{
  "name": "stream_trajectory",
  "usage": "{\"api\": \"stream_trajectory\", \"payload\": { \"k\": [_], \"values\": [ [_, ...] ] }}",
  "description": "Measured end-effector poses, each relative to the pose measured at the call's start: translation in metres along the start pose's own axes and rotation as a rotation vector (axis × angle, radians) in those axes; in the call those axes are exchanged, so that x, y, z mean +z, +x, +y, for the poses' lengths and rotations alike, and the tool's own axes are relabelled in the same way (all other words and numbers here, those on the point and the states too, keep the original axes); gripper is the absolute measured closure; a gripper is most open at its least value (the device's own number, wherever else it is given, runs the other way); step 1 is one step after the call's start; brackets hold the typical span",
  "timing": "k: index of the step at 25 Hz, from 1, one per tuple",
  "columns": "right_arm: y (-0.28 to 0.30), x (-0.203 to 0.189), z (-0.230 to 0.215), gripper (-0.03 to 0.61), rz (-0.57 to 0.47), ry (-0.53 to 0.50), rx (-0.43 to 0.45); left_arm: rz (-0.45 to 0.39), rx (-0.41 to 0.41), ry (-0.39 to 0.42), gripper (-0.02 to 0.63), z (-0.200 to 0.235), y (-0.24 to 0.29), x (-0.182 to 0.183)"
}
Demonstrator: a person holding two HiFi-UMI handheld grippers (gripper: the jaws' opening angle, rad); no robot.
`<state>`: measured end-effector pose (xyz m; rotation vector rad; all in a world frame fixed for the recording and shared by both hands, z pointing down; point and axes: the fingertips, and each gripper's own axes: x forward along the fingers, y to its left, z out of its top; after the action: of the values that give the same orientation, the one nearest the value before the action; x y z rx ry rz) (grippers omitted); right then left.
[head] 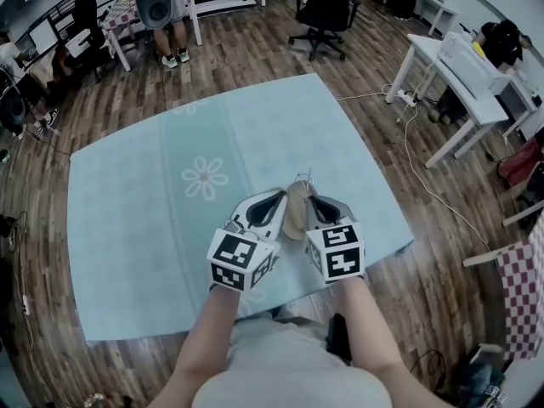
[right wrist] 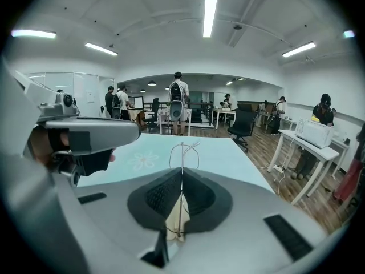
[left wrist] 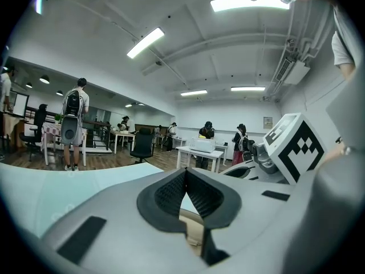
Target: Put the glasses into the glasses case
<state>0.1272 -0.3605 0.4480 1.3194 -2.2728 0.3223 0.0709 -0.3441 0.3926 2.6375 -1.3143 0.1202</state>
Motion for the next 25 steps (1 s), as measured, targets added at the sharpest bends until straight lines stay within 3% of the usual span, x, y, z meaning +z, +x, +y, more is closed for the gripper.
{"api": "stream_trajectory", "payload": {
  "k": [11,21,25],
  "values": [
    [-0.031,0.038,0.003,0.568,-0.131,-0.034,0.009,-0.071,0.014,0.036,0.604,-0.008,-0.001,0.030],
    [-0.072,0.079,0.003,0.568,-0.416,-0.111,-0.037,-0.242,0.083,0.094,0.604,-0.014,-0.012,0.064],
    [-0.080,0.080,0.006,0.568,-0.474,-0.109,-0.038,-0.281,0.079,0.104,0.604,-0.017,-0.014,0.070]
  ]
}}
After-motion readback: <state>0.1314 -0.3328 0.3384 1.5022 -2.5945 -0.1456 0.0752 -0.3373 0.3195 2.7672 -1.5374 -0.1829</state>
